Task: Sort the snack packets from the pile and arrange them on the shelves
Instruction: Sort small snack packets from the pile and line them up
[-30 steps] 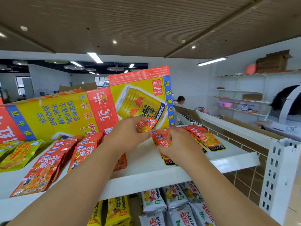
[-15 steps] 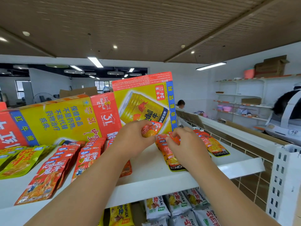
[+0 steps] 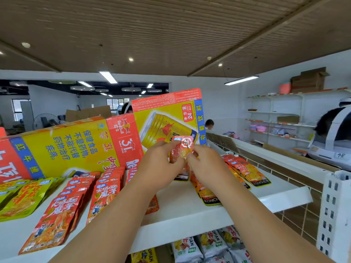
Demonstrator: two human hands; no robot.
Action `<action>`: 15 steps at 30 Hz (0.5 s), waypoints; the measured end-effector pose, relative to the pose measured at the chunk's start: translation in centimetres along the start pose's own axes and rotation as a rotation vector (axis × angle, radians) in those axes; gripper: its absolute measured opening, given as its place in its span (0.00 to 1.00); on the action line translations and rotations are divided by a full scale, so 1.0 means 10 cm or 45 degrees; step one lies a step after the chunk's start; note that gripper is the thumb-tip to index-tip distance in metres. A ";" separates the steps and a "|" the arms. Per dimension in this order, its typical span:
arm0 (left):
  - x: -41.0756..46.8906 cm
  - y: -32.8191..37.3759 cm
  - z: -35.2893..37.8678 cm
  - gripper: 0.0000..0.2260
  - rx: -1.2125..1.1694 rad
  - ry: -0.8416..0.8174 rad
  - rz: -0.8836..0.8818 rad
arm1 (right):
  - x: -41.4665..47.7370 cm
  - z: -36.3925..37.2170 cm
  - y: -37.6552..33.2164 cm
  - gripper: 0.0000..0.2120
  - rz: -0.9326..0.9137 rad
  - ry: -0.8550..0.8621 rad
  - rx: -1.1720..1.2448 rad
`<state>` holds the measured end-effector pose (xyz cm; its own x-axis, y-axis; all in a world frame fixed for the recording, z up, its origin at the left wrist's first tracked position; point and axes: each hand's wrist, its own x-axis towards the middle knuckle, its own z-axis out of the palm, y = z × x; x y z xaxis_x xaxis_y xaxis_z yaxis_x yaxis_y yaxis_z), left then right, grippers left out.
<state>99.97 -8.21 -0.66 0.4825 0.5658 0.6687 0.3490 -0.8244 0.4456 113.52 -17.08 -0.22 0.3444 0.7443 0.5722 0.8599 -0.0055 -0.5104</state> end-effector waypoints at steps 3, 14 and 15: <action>0.00 0.00 -0.02 0.30 -0.056 -0.056 0.024 | 0.07 -0.06 0.02 0.05 0.016 -0.023 0.075; -0.04 0.03 0.01 0.29 -0.175 -0.254 0.138 | 0.14 -0.15 0.29 0.28 0.035 -0.019 -0.109; -0.05 0.03 0.02 0.28 -0.178 -0.252 0.131 | 0.12 -0.20 0.34 0.26 0.065 0.003 -0.092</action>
<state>100.00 -8.69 -0.97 0.6623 0.4599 0.5914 0.1820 -0.8645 0.4684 117.56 -17.50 0.04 0.3895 0.7400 0.5483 0.8660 -0.0916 -0.4916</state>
